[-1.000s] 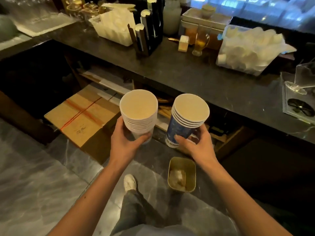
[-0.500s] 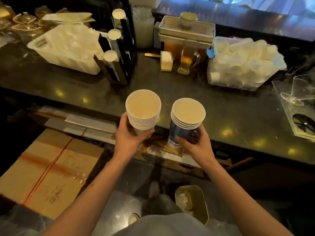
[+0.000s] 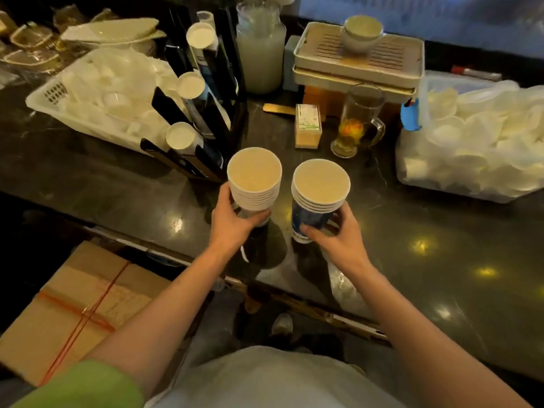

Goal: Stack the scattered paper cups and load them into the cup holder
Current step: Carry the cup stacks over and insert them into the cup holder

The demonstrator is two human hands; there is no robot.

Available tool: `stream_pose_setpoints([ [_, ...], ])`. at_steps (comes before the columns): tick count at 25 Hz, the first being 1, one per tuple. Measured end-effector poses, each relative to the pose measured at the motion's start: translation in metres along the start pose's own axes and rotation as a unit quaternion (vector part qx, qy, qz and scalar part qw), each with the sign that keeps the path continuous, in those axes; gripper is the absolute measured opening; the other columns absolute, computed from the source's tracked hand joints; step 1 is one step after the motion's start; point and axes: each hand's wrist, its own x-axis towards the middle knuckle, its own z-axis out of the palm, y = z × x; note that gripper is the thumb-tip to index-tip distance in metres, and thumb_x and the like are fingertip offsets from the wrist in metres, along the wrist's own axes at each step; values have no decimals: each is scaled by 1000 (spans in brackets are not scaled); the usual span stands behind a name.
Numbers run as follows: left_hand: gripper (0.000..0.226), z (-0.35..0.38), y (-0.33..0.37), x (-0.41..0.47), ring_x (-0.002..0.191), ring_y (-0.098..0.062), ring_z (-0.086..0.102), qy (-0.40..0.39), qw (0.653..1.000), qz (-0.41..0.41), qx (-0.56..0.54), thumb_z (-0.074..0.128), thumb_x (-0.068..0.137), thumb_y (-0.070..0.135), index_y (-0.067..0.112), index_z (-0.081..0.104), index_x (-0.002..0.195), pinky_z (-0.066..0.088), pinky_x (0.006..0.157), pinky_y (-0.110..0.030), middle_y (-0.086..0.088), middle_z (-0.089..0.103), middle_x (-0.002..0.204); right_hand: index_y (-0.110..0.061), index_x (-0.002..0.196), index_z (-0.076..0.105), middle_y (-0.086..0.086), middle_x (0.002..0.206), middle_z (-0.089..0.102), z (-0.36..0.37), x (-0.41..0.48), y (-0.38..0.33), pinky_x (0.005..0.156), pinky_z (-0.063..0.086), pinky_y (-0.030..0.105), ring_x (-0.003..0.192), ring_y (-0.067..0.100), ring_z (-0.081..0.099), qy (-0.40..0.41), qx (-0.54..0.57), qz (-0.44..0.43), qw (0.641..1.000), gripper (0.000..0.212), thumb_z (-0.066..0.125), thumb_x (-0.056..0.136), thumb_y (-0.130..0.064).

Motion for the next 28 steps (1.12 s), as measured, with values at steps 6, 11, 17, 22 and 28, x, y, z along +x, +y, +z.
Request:
stream_pose_setpoints([
  [6,91,-6,-3,50,129,-4,38,-17,1000,-9,-3,88,70,17,24,35,144,33,108,-28,12,48,137,-34,137,37,-14,138,49,17,52,-7,108,42,40,130,11,45,1,-19,11,1000,84,86,70,-23],
  [11,92,-15,-10,70,125,2,36,-72,997,-8,3,86,73,18,29,32,145,30,101,-18,23,44,126,-33,137,38,-10,139,52,28,58,-10,108,43,42,129,13,48,22,-28,9,999,85,87,68,-29],
  [17,95,-21,-15,75,131,-2,35,-110,994,6,-3,84,76,17,30,27,150,32,110,-28,10,45,147,-27,140,39,-12,136,54,28,55,-20,104,46,32,124,7,52,15,-38,-7,999,85,86,69,-30],
  [22,94,-37,-18,50,143,-12,36,-58,996,62,22,83,77,24,27,26,151,37,116,-44,6,38,154,-27,137,40,-16,130,56,25,42,-38,99,49,29,119,4,55,1,-38,-39,999,84,83,65,-38],
  [28,106,-84,20,36,153,-15,16,-84,913,373,141,87,70,24,20,21,153,23,122,-28,-14,19,161,-32,133,44,-19,125,60,34,22,-74,91,53,25,116,4,58,-78,-6,-99,992,69,81,75,-29],
])
